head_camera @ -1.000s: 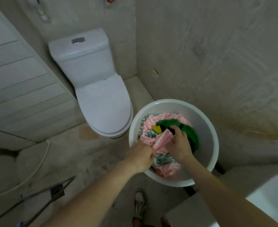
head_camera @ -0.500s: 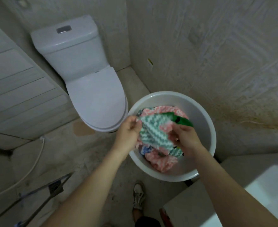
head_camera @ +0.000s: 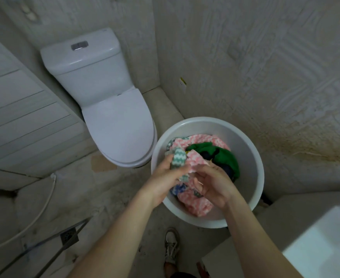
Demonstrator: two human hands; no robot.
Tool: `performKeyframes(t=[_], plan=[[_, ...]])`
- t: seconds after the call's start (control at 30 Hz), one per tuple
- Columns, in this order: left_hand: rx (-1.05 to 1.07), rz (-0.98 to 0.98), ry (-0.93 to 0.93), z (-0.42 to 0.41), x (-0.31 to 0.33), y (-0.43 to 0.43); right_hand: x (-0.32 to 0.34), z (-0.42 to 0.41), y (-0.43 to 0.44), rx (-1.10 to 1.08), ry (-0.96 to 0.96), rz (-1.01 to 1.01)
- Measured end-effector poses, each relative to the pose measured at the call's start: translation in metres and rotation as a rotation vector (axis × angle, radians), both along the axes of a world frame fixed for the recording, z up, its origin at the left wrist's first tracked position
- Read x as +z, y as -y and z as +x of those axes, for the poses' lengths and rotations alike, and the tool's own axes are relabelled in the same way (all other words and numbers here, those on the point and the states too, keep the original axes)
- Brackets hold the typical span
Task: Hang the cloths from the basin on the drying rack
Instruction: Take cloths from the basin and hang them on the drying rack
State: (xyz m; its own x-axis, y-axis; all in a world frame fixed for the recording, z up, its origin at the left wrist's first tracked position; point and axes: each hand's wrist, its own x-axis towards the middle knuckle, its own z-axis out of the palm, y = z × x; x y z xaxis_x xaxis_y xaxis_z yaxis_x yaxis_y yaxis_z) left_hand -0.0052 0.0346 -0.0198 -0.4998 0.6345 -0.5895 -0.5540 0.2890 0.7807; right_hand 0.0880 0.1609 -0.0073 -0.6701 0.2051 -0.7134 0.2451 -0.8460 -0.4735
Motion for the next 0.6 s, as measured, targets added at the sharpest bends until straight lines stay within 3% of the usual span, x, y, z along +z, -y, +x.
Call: performKeyframes(t=[0.13,0.23,0.4,0.6], plan=[[0.124,-0.098,-0.303,-0.001,0.007,-0.002,0.003,-0.001,0.000,-0.104,0.025,-0.014],[0.207,-0.051,-0.399,-0.005,0.020,0.001,0.008,0.000,-0.004,-0.098,0.036,0.108],[0.147,-0.062,-0.553,-0.007,0.032,-0.002,0.027,-0.004,-0.002,0.078,0.040,0.500],[0.192,-0.130,-0.602,-0.007,0.047,-0.006,0.057,-0.007,0.000,0.166,-0.125,0.837]])
